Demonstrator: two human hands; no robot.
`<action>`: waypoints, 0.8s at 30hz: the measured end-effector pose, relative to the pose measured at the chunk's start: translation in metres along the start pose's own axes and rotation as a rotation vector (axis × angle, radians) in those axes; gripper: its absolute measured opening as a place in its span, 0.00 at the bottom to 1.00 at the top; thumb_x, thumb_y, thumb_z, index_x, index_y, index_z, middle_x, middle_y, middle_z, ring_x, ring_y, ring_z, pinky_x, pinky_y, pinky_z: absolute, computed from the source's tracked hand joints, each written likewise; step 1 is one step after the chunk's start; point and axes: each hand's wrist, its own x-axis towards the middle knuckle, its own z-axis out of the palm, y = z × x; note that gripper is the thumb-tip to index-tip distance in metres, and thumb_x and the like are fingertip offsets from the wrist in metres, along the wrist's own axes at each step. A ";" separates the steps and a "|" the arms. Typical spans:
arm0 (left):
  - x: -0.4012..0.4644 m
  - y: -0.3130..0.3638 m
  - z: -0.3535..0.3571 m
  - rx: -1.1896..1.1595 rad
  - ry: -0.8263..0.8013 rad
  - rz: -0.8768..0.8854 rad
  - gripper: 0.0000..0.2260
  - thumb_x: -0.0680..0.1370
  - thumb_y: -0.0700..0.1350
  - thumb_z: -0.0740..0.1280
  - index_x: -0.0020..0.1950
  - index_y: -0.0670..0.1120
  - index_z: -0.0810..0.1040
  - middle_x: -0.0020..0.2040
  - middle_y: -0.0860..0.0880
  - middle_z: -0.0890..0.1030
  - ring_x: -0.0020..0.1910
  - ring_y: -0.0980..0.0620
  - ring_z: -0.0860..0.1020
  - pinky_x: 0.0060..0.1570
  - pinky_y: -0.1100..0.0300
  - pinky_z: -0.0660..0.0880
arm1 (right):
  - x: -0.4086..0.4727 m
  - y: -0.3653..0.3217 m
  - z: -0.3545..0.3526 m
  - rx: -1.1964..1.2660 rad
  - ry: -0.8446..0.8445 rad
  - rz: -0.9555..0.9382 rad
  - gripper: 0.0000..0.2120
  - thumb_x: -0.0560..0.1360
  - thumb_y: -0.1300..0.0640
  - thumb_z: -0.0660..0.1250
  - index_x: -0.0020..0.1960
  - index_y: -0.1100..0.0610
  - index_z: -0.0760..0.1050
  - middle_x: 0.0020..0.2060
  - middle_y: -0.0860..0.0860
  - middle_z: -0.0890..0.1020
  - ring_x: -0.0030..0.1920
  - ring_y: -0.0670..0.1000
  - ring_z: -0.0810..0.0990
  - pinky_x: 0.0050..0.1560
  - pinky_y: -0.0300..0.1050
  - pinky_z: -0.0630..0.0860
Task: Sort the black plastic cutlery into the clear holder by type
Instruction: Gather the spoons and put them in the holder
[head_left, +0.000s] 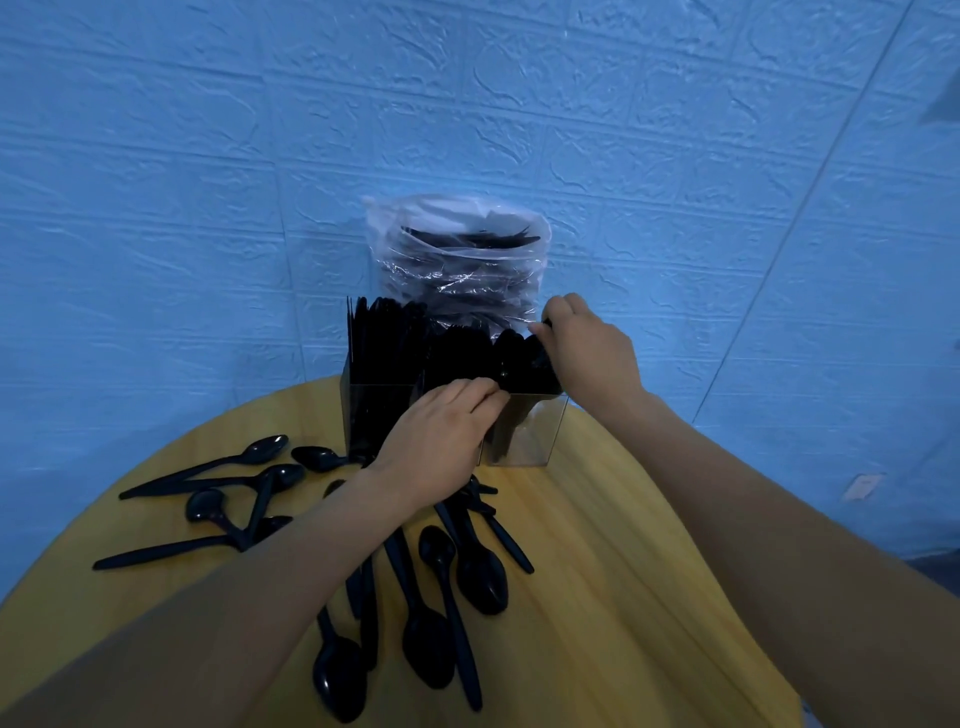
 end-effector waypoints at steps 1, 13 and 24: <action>0.000 0.000 0.000 0.001 -0.004 0.000 0.25 0.69 0.37 0.69 0.66 0.43 0.73 0.60 0.46 0.76 0.57 0.48 0.76 0.58 0.55 0.73 | -0.003 -0.002 0.006 0.000 -0.005 -0.001 0.16 0.83 0.50 0.51 0.56 0.61 0.70 0.53 0.55 0.73 0.50 0.59 0.74 0.40 0.50 0.67; -0.009 0.002 -0.007 -0.005 -0.048 -0.001 0.25 0.75 0.39 0.63 0.72 0.43 0.65 0.69 0.46 0.70 0.66 0.47 0.70 0.68 0.55 0.64 | -0.040 -0.007 0.019 0.281 -0.048 0.124 0.23 0.83 0.49 0.50 0.76 0.53 0.55 0.75 0.48 0.61 0.75 0.53 0.54 0.71 0.51 0.50; -0.098 0.016 -0.027 -0.218 -0.120 -0.349 0.17 0.78 0.45 0.63 0.68 0.49 0.71 0.64 0.52 0.70 0.62 0.53 0.70 0.61 0.56 0.69 | -0.146 -0.069 0.036 0.380 -0.450 0.338 0.31 0.77 0.40 0.61 0.72 0.57 0.60 0.67 0.56 0.66 0.67 0.59 0.62 0.65 0.50 0.62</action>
